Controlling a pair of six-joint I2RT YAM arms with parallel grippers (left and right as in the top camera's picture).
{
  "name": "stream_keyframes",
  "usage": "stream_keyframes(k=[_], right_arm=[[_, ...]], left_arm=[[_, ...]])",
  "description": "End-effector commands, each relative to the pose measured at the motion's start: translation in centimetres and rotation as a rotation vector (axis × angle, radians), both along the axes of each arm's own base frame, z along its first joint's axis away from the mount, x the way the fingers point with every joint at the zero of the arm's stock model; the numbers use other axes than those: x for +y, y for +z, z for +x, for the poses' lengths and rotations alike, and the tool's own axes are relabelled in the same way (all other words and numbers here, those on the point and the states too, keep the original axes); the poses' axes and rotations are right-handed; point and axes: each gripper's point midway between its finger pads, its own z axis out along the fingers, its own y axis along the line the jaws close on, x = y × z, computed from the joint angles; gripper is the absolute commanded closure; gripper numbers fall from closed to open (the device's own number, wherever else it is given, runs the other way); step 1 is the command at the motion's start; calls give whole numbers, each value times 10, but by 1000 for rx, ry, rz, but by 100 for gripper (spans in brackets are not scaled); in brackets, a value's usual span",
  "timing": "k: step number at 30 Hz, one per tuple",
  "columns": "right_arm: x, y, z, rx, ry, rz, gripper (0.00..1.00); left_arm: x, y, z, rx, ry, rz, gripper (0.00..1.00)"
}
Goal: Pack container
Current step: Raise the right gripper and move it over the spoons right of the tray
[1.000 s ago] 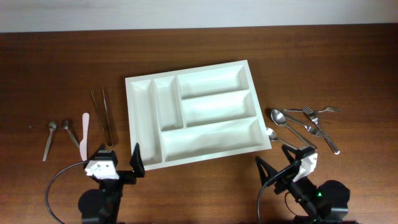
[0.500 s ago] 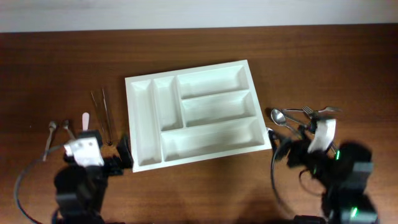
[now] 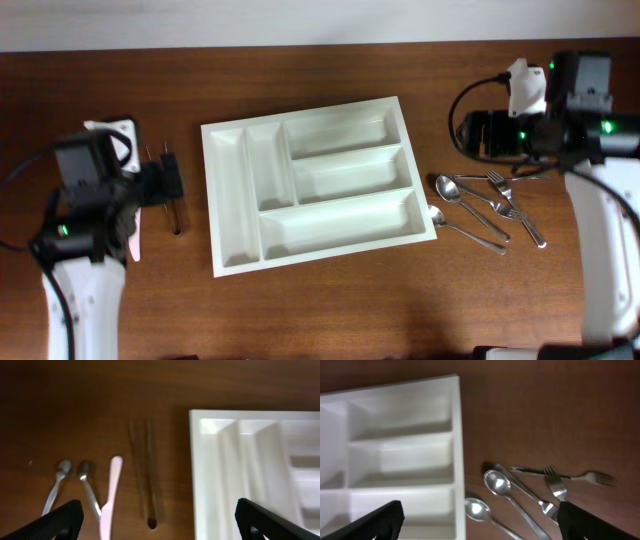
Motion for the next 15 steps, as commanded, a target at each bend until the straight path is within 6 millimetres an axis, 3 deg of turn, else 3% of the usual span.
stream_keyframes(k=[1, 5, 10, 15], right_arm=[[-19, -26, 4, 99, -23, -111, 1], [-35, -65, -3, 261, -52, -186, 1], [-39, -102, -1, 374, -50, -187, 1], [-49, -114, -3, 412, -71, -189, 1]], left_arm=[[18, -6, 9, 42, 34, 11, 1], [26, -24, 9, 102, 54, -1, 1], [26, -39, 6, 163, 55, -15, 1], [24, -47, -1, 211, 54, -25, 1]])
